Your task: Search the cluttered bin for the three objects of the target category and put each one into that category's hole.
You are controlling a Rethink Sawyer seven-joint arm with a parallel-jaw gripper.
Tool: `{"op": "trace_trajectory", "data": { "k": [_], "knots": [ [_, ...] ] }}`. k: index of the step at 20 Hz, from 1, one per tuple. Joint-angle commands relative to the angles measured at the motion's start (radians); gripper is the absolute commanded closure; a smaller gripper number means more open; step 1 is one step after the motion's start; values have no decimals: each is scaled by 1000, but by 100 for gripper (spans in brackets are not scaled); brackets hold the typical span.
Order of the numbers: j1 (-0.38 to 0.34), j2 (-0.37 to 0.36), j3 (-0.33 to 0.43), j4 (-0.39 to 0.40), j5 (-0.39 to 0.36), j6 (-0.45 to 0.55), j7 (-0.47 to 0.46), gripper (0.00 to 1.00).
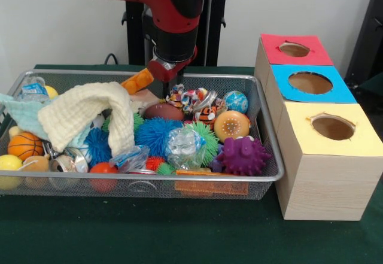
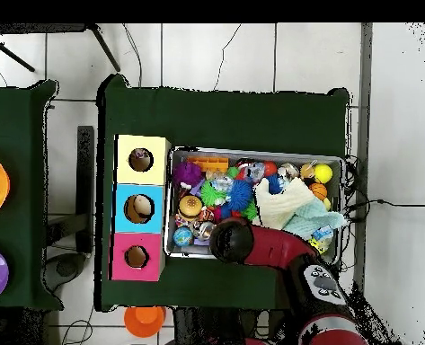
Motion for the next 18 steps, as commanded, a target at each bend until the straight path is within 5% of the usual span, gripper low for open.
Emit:
{"op": "trace_trajectory", "data": {
  "k": [1, 18],
  "knots": [
    [-32, 34, 118, -18, -16, -37, 133, 0],
    [-132, -13, 200, 58, -32, -124, 140, 0]
  ]
}}
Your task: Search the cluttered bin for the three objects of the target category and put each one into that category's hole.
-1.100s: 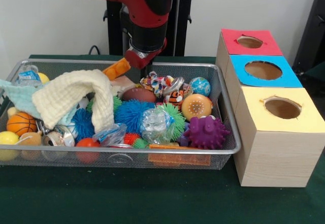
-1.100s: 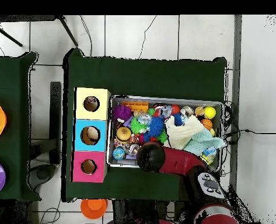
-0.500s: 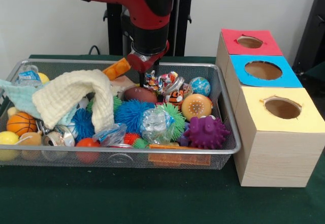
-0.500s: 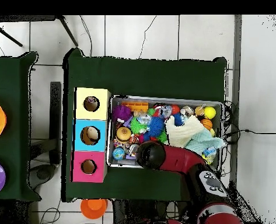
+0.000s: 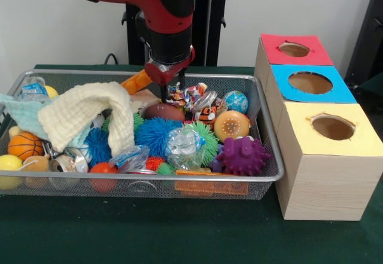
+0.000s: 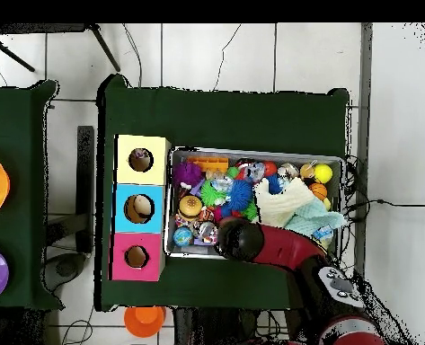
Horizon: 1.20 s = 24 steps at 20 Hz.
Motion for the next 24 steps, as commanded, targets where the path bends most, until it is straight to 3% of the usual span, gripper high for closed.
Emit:
{"op": "trace_trajectory", "data": {
  "k": [1, 3, 4, 16, 19, 24],
  "knots": [
    [-32, 1, 121, 30, -33, -98, 141, 0],
    [-40, 12, 138, 35, -32, -109, 141, 0],
    [-51, 13, 150, 43, -32, -120, 141, 100],
    [-97, 21, 207, 75, -45, -192, 145, 100],
    [-108, -12, 233, 89, -36, -202, 156, 100],
    [-148, -174, 309, 164, 20, -134, 172, 100]
  ]
}}
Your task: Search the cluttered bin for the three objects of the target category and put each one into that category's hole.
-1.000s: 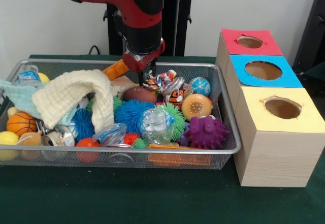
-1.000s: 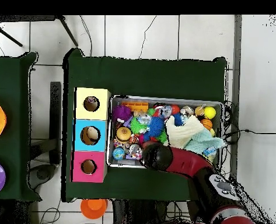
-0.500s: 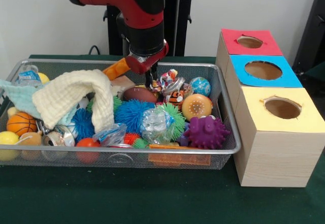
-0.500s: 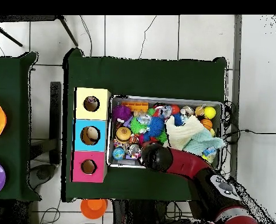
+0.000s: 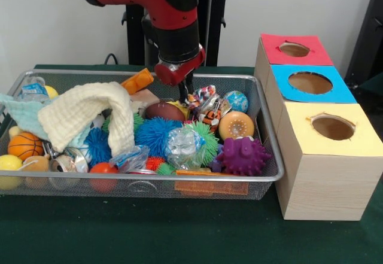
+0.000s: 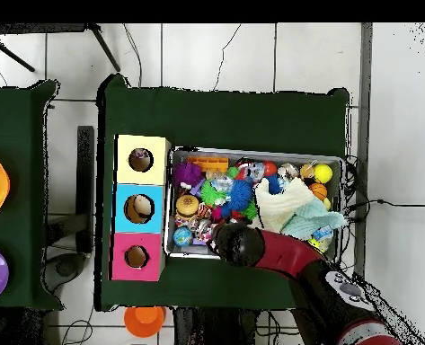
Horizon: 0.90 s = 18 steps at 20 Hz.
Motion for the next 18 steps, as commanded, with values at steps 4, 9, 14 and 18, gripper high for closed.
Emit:
{"op": "trace_trajectory", "data": {
  "k": [4, 9, 14, 18],
  "knots": [
    [-47, -240, 200, 100, 53, 24, 183, 100],
    [-26, -288, 188, 92, 74, 102, 178, 100],
    [2, -337, 193, 61, 138, 171, 210, 100],
    [32, -352, 203, 31, 205, 135, 265, 100]
  ]
}}
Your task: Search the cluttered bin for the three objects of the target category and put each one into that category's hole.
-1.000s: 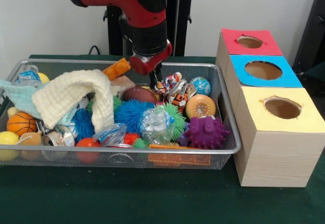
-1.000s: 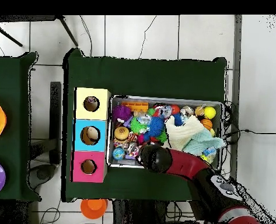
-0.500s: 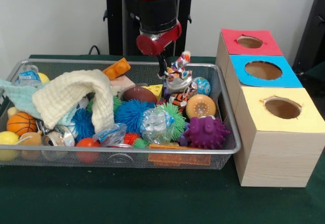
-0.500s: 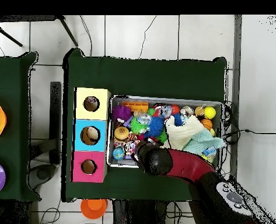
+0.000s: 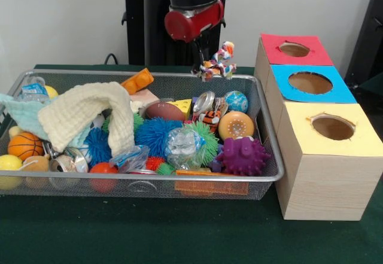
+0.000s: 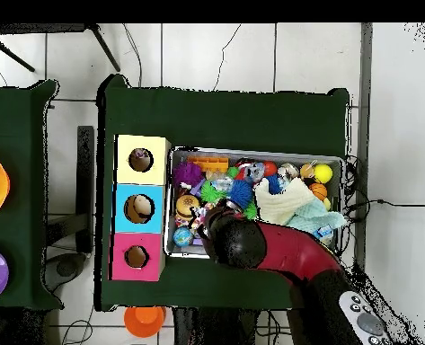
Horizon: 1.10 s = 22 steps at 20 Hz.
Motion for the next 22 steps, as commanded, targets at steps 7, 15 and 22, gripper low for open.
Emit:
{"op": "trace_trajectory", "data": {
  "k": [7, 15, 22],
  "knots": [
    [193, 5, -19, -179, 213, 8, 377, 100],
    [320, 119, -129, -291, 300, -69, 419, 100],
    [351, 157, -158, -302, 320, -159, 435, 100]
  ]
}}
